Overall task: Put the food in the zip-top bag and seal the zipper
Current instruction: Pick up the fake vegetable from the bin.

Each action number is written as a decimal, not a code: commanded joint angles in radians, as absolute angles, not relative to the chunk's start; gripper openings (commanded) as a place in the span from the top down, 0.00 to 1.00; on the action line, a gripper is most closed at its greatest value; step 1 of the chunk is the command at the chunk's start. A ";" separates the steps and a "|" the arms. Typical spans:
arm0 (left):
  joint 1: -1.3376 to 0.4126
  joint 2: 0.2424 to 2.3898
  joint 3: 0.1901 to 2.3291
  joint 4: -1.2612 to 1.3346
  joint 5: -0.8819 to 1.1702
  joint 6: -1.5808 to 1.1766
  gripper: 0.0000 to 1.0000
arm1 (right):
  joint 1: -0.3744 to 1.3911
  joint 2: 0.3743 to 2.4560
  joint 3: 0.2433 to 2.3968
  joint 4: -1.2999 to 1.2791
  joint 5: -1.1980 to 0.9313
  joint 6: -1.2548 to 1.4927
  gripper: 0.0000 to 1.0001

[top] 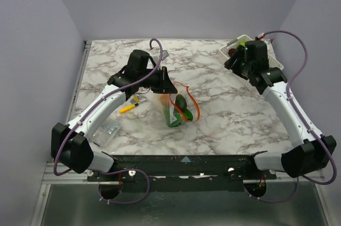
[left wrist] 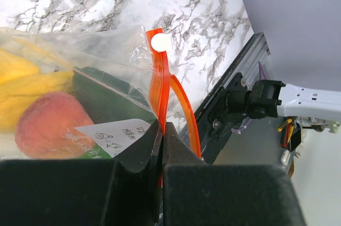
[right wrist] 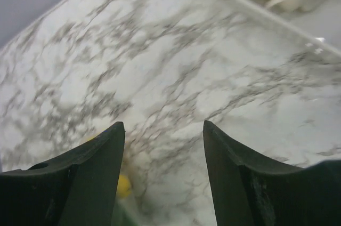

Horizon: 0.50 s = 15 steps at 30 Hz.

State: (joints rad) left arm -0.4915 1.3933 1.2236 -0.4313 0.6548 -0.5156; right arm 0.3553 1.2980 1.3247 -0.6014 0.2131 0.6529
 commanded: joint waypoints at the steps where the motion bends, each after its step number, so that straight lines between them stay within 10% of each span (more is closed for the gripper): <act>1: -0.495 1.370 1.247 -0.417 0.647 -0.505 1.00 | 0.186 1.382 1.327 -0.577 0.256 0.671 0.37; 15: -0.496 1.382 1.241 -0.406 0.670 -0.518 1.00 | 0.007 1.935 1.715 -0.441 0.135 0.624 0.36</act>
State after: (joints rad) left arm -0.4931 1.3933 1.2236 -0.4305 0.6552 -0.5167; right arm 0.0254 1.8084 1.5768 -0.4870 0.1875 0.6441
